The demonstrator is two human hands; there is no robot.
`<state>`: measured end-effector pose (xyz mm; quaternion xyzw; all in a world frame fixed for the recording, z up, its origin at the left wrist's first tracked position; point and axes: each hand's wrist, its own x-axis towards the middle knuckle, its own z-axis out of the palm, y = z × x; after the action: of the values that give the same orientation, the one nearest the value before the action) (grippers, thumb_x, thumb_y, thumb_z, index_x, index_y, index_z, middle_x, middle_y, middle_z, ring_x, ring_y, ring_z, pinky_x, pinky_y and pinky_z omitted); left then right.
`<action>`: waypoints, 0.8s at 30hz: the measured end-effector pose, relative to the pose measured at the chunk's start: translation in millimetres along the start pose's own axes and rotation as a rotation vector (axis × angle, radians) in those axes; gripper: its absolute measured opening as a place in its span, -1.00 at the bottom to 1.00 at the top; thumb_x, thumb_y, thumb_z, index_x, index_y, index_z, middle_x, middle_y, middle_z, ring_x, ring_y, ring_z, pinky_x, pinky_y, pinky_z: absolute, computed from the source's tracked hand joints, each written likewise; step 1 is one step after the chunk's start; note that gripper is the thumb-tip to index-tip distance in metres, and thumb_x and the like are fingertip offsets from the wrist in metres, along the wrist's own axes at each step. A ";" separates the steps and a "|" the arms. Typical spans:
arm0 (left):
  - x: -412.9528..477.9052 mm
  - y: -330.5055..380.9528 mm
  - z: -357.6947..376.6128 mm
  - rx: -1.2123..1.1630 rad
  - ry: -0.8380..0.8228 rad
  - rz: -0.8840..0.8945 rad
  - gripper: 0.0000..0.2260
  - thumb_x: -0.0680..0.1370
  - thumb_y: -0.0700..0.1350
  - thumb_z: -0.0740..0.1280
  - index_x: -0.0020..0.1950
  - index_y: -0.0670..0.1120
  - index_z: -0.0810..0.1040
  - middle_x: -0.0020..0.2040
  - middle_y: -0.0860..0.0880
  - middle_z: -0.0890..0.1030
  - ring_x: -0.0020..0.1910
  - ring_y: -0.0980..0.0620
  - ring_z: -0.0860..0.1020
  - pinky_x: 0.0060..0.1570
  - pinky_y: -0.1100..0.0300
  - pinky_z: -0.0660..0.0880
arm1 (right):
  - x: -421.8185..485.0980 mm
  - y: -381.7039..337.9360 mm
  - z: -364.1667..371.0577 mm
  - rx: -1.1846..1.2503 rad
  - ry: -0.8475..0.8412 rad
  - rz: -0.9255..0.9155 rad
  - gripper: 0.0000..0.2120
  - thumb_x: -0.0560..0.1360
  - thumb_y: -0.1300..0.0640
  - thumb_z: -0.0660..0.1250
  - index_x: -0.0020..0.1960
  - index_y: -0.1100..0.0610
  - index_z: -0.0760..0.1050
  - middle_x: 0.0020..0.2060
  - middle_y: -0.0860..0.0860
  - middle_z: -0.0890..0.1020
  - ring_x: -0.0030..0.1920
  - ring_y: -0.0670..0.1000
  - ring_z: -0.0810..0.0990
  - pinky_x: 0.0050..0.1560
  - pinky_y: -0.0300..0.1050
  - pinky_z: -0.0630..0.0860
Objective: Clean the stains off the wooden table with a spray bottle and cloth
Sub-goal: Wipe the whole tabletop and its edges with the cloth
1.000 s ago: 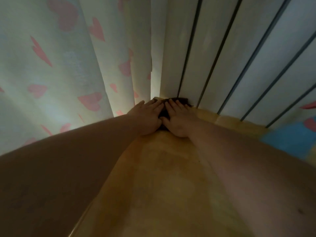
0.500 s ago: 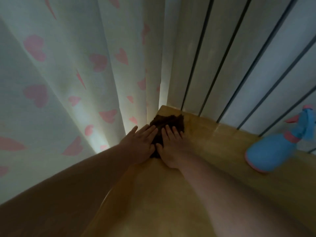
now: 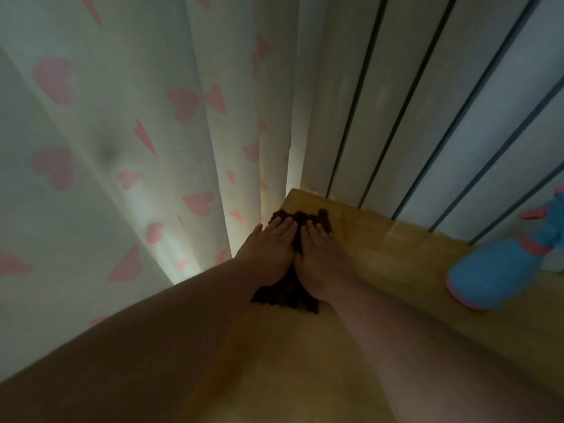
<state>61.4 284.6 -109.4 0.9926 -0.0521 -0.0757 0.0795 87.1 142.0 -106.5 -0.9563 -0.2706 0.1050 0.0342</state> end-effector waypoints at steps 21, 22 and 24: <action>-14.2 -4.7 4.3 0.054 0.008 -0.001 -0.46 0.68 0.09 -0.15 0.62 -0.07 -0.16 0.63 -0.04 -0.14 0.59 0.02 -0.19 0.54 -0.07 -0.20 | -7.6 -1.3 0.5 -0.071 -0.051 0.051 -0.36 0.63 -0.17 -0.20 0.56 0.14 -0.28 0.55 0.08 -0.22 0.55 0.05 -0.24 0.54 0.05 -0.18; -23.3 -3.5 5.5 0.055 0.008 0.000 -0.46 0.68 0.09 -0.15 0.62 -0.07 -0.16 0.63 -0.04 -0.14 0.59 0.03 -0.19 0.54 -0.06 -0.20 | -15.7 -5.7 1.9 -0.065 -0.053 0.051 -0.36 0.63 -0.17 -0.20 0.56 0.14 -0.29 0.55 0.07 -0.22 0.55 0.04 -0.24 0.54 0.04 -0.19; -41.8 -2.0 7.7 0.063 0.006 -0.004 -0.46 0.68 0.10 -0.15 0.62 -0.06 -0.16 0.63 -0.03 -0.14 0.59 0.03 -0.19 0.54 -0.05 -0.19 | -31.9 -16.1 5.6 -0.047 -0.065 0.053 -0.37 0.63 -0.16 -0.20 0.56 0.14 -0.29 0.55 0.07 -0.22 0.54 0.04 -0.25 0.54 0.04 -0.20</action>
<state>19.4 290.2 -111.3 0.9949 -0.0523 -0.0712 0.0483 51.1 139.1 -104.2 -0.9598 -0.2486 0.1307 -0.0002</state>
